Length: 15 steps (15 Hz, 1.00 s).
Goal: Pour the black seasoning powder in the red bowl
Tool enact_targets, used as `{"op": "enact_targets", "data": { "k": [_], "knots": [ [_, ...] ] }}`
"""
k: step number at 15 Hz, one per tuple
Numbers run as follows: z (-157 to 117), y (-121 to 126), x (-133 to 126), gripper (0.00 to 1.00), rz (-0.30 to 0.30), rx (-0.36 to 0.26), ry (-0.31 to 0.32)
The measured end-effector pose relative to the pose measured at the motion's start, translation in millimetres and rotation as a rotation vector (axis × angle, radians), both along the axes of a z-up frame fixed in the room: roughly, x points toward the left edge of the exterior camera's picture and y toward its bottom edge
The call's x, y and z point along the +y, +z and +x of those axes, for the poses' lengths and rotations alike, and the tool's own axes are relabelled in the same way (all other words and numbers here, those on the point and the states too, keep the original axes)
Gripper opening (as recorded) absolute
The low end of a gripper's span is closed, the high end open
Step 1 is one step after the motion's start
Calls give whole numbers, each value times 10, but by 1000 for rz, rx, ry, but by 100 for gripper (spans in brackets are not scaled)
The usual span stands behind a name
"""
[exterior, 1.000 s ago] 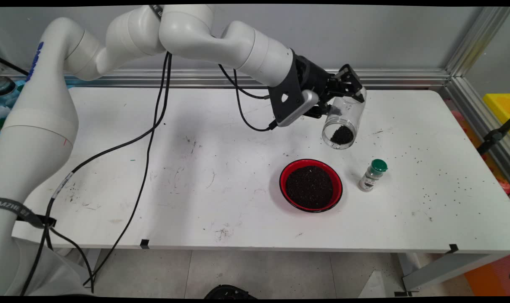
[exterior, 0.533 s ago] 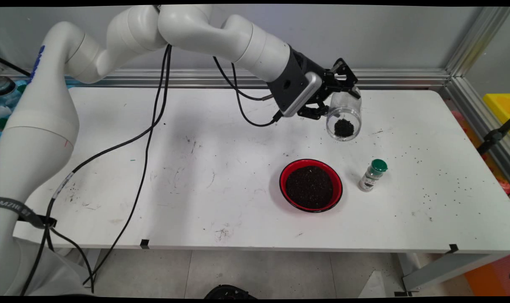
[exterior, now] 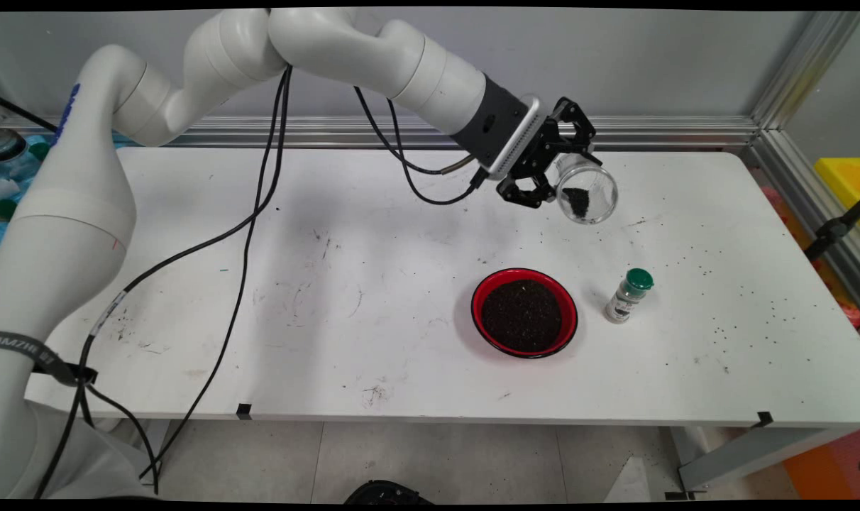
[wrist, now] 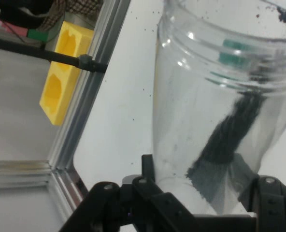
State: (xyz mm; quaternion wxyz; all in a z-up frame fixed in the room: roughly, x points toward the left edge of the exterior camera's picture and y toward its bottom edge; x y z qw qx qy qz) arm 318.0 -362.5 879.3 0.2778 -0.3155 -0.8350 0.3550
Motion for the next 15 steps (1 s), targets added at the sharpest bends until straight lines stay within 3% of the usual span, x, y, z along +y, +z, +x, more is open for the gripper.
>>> {"op": "enact_targets", "data": {
  "k": [8, 15],
  "knots": [
    [44, -17, -195, 0, 194, 104, 127],
    [79, -55, -419, 0, 326, 164, 252]
  ]
}}
